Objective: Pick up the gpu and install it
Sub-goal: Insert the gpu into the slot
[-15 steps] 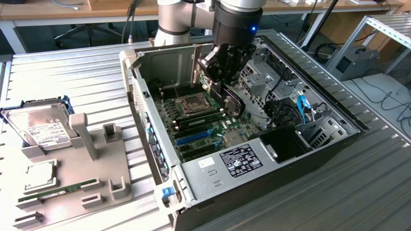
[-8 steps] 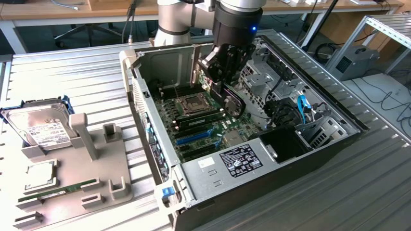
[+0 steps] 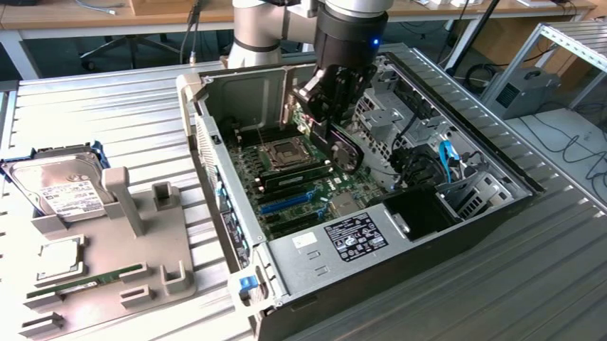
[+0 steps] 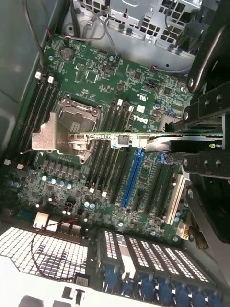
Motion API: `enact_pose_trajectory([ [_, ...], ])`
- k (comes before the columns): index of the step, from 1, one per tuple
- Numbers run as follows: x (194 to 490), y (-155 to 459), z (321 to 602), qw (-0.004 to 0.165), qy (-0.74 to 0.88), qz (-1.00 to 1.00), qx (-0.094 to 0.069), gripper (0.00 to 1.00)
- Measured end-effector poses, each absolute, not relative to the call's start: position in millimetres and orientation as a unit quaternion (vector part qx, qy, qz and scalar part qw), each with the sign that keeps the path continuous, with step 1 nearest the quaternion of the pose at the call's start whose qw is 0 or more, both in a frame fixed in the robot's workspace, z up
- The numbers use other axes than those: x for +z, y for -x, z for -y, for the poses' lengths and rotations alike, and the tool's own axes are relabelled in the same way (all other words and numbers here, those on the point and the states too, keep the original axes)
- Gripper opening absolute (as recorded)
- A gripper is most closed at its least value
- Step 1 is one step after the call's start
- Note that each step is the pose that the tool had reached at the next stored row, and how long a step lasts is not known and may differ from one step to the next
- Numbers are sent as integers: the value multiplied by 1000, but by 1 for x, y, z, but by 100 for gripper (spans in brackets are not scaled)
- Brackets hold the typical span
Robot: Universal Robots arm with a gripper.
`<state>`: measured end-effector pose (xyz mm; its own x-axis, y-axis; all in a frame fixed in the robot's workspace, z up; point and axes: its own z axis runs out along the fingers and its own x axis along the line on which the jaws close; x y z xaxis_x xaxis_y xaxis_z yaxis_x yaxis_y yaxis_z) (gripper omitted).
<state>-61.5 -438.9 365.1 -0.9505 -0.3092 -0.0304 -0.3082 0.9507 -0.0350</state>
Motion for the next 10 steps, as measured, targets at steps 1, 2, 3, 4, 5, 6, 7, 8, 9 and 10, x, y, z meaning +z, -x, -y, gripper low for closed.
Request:
enact_pose_trajectory([
  [1,365,61,439,18,158,-987,-15,26],
  [2,365,61,439,18,160,-987,-15,26],
  [3,365,61,439,18,161,-987,-15,26],
  [4,365,61,439,18,162,-986,-15,26],
  [5,365,61,439,18,164,-986,-15,26],
  [6,365,61,439,18,165,-986,-15,26],
  [7,365,61,439,18,166,-986,-15,26],
  [8,365,61,439,18,167,-986,-15,26],
  [9,365,61,439,18,169,-985,-15,26],
  [10,365,61,439,18,170,-985,-15,26],
])
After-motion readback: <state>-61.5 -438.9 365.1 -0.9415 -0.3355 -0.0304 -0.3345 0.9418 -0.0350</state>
